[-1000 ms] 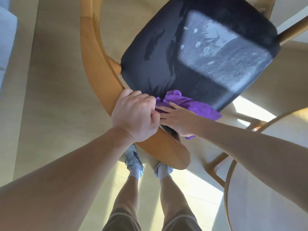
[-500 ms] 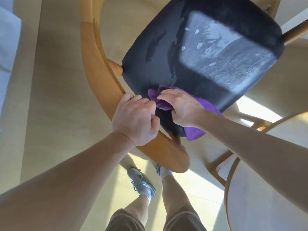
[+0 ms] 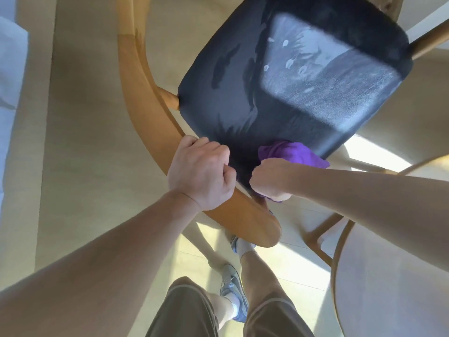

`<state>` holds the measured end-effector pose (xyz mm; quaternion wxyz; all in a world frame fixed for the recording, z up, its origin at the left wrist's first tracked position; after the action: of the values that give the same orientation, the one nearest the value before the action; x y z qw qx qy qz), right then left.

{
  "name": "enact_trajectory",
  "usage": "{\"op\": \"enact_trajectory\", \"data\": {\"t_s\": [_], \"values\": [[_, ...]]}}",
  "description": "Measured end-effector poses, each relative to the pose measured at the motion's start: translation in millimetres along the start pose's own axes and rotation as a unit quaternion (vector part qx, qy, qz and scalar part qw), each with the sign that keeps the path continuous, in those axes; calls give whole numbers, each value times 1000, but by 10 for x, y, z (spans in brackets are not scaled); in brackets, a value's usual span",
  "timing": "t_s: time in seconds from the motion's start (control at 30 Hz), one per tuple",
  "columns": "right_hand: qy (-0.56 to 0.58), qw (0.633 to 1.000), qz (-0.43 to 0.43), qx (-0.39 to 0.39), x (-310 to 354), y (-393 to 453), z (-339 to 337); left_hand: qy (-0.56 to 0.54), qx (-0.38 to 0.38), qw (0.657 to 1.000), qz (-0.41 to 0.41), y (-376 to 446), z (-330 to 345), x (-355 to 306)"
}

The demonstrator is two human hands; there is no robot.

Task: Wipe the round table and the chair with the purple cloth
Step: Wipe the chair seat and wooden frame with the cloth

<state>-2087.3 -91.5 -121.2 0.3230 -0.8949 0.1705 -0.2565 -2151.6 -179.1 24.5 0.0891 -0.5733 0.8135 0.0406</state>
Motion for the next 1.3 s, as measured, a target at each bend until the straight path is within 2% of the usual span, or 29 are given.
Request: {"op": "enact_trajectory", "data": {"t_s": [0.03, 0.07, 0.17, 0.23, 0.27, 0.33, 0.4, 0.43, 0.5, 0.57, 0.6, 0.63, 0.67, 0.7, 0.73, 0.8, 0.83, 0.87, 0.9, 1.0, 1.03, 1.07, 1.13, 1.17, 1.2, 1.23, 1.27, 1.3], "values": [[32, 999, 27, 21, -33, -41, 20, 7, 4, 1000, -1, -6, 12, 8], [78, 995, 55, 6, -88, -56, 6, 10, 10, 1000, 0, -11, 32, 16], [201, 960, 85, -173, -151, -15, -309, 16, 23, 1000, 3, -14, 72, 31], [225, 948, 51, -217, -24, 91, -348, 12, 23, 1000, 7, -8, 74, 21], [190, 961, 24, -201, 59, 155, -275, 11, 23, 1000, 6, -12, 73, 17], [25, 991, -7, -129, 126, 237, 19, 11, 23, 1000, 7, -24, 78, 14], [-91, 991, -39, -95, 114, 224, 169, 3, 23, 1000, 6, -29, 71, 20], [-110, 988, -61, -90, 130, 190, 184, 1, 22, 1000, 5, -18, 63, 23], [-104, 990, -79, -44, 119, 92, 162, 0, 24, 1000, 2, -1, 60, 25], [-101, 994, -49, -12, -92, -17, 106, 5, 27, 1000, 0, -17, 70, 33], [-53, 998, 4, -40, -303, -80, 5, 5, 28, 1000, 1, -26, 79, 35], [50, 990, 62, -115, -540, -179, -152, 3, 27, 1000, 2, -30, 86, 36], [173, 956, 149, -183, -862, -306, -283, -1, 28, 1000, 2, -27, 89, 35], [287, 895, 231, -253, -1196, -457, -387, -4, 27, 1000, 2, -17, 84, 32], [384, 806, 299, -336, -1511, -618, -483, -6, 27, 1000, 1, -10, 73, 29], [468, 630, 397, -476, -1937, -858, -629, -3, 28, 1000, 2, 4, 48, 17], [479, 575, 427, -508, -2012, -854, -654, -2, 31, 1000, 4, 5, 45, 10], [491, 557, 434, -511, -2001, -744, -666, -2, 34, 999, 6, 3, 46, 5], [483, 584, 441, -481, -1903, -555, -635, -1, 35, 999, 7, -3, 53, 4], [331, 801, 370, -335, -1217, 142, -615, 3, 34, 999, 8, 3, 61, 7], [267, 856, 330, -296, -945, 268, -636, -3, 27, 1000, 8, 16, 43, -4], [224, 893, 283, -267, -693, 338, -665, -9, 19, 1000, 7, 27, 17, -11], [203, 939, 211, -181, -418, 383, -601, -17, 10, 1000, 6, 40, -18, -19], [207, 948, 194, -142, -397, 357, -565, -17, 7, 1000, 7, 32, -22, -19], [231, 943, 199, -135, -475, 310, -569, -16, 8, 1000, 6, 19, -17, -13], [282, 915, 230, -174, -656, 234, -629, -13, 11, 1000, 5, 6, -2, -3], [352, 860, 279, -241, -911, 123, -721, -10, 18, 1000, 3, -1, 24, 12], [413, 784, 331, -325, -1203, -28, -822, -6, 27, 1000, 1, -5, 53, 27]]}}
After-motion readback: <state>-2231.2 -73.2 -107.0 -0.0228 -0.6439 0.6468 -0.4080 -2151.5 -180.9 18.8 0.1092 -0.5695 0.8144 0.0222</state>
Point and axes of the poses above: each hand's wrist, its own y-axis towards the middle knuckle, its own z-axis out of the palm, x = y × z, the point moved 9 cm from there along y, towards the middle knuckle, and after that the axes turned 7 degrees about -x, right-handed, at the moved point
